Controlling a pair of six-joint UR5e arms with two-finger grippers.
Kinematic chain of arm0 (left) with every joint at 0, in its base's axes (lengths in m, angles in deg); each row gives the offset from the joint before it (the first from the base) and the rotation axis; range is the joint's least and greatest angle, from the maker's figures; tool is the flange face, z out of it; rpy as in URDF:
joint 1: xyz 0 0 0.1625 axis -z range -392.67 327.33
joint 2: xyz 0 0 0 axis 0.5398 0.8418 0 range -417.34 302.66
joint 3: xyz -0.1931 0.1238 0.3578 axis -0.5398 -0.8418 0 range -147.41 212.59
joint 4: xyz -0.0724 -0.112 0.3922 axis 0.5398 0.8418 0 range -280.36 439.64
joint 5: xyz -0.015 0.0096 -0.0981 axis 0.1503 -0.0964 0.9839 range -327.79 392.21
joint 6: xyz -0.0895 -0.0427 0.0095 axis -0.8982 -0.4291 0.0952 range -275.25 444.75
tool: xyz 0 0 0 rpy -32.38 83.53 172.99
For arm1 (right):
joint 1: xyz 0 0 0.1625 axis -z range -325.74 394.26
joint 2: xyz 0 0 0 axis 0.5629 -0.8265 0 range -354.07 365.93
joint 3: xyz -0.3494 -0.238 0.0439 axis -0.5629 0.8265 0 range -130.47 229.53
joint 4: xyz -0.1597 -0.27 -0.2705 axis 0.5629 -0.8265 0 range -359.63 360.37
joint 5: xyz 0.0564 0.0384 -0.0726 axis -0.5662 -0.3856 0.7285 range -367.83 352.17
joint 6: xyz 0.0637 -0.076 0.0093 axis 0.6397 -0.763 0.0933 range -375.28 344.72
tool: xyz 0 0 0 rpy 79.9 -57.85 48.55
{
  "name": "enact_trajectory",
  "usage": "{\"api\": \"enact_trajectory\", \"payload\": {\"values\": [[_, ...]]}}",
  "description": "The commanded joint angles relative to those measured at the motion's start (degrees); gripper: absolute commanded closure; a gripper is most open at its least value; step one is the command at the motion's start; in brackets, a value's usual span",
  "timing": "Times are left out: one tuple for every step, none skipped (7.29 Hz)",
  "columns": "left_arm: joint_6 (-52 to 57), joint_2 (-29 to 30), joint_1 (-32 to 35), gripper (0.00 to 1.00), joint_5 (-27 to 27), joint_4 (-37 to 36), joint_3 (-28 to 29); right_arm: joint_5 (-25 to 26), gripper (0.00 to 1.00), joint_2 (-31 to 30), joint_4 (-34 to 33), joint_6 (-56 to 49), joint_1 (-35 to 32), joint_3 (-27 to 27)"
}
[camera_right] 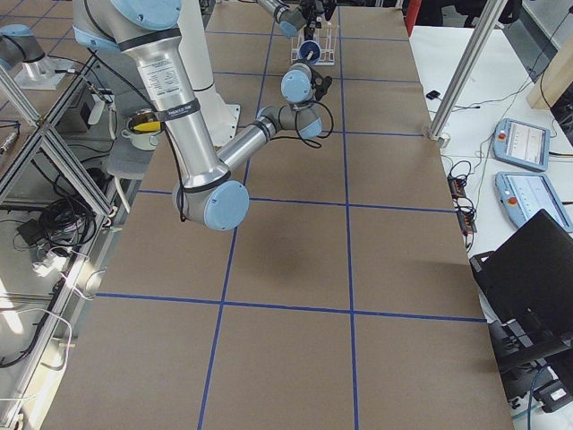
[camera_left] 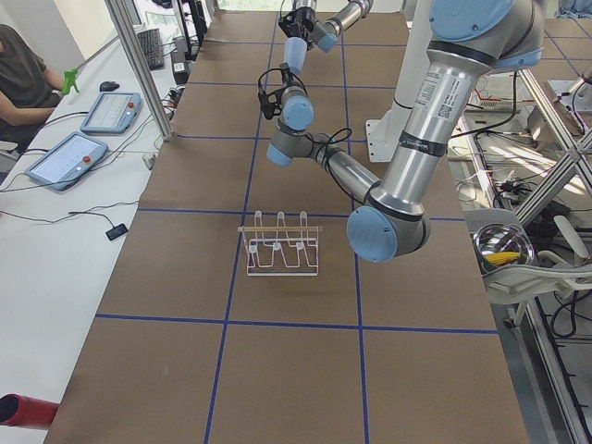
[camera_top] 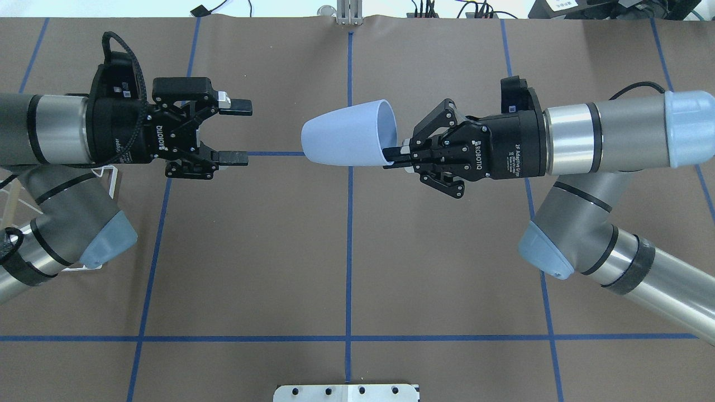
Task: Hang cup on cup holder
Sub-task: 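Close the left gripper on the cup's base held out by the right gripper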
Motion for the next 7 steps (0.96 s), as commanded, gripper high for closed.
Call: {"api": "enact_trajectory", "payload": {"values": [[-4.5,0.7,-1.5,0.02,-1.7,6.7,1.7,0.2,1.00,0.0,3.8,3.9,1.1,0.4],[-5.4,2.0,-3.2,0.02,-2.6,10.1,2.7,0.2,1.00,0.0,6.9,5.9,1.5,0.4],[-5.4,2.0,-5.9,0.03,-5.9,13.2,3.0,0.3,1.00,0.1,9.7,10.0,1.5,0.4],[-5.4,2.0,-8.6,0.03,-8.4,15.7,3.1,0.5,1.00,0.3,10.7,10.4,2.0,0.5],[-5.4,2.0,-10.2,0.03,-10.3,16.7,3.1,0.6,1.00,0.6,11.2,10.9,2.6,0.5],[-5.4,2.7,-10.6,0.03,-11.2,17.5,3.1,0.6,1.00,0.7,11.6,12.6,3.0,0.5],[-5.3,2.9,-11.2,0.03,-12.3,18.2,3.1,0.6,1.00,0.9,11.7,12.7,3.3,0.5]]}}
